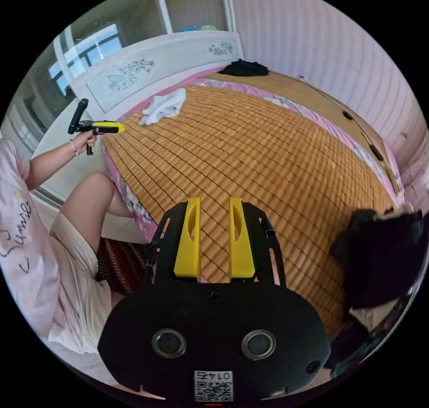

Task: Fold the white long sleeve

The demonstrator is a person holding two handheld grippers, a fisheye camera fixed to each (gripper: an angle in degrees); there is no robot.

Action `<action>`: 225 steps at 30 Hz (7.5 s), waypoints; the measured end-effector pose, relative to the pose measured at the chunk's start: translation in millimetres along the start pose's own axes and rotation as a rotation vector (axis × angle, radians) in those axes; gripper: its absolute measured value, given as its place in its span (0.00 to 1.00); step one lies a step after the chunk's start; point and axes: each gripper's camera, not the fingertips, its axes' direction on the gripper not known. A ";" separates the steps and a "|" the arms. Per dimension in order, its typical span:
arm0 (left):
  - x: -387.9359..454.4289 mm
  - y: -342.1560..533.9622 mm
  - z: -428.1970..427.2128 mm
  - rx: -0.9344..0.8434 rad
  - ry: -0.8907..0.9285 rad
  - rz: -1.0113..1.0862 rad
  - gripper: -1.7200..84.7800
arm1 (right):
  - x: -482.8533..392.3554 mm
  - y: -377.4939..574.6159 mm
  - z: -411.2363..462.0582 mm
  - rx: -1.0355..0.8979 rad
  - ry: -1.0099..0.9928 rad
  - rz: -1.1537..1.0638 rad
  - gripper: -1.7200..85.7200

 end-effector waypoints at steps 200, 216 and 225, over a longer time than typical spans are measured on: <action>208.3 -122.4 367.4 -0.017 0.430 0.436 0.12 | 188.4 -301.8 -22.2 -0.261 0.209 0.537 0.17; 203.3 -122.9 601.5 -0.301 0.367 0.374 0.08 | 36.3 -192.2 -216.7 -0.192 -0.002 0.759 0.03; 210.5 -82.5 594.3 -0.325 0.409 0.384 0.09 | 94.1 -162.3 -254.9 -0.175 0.180 0.918 0.14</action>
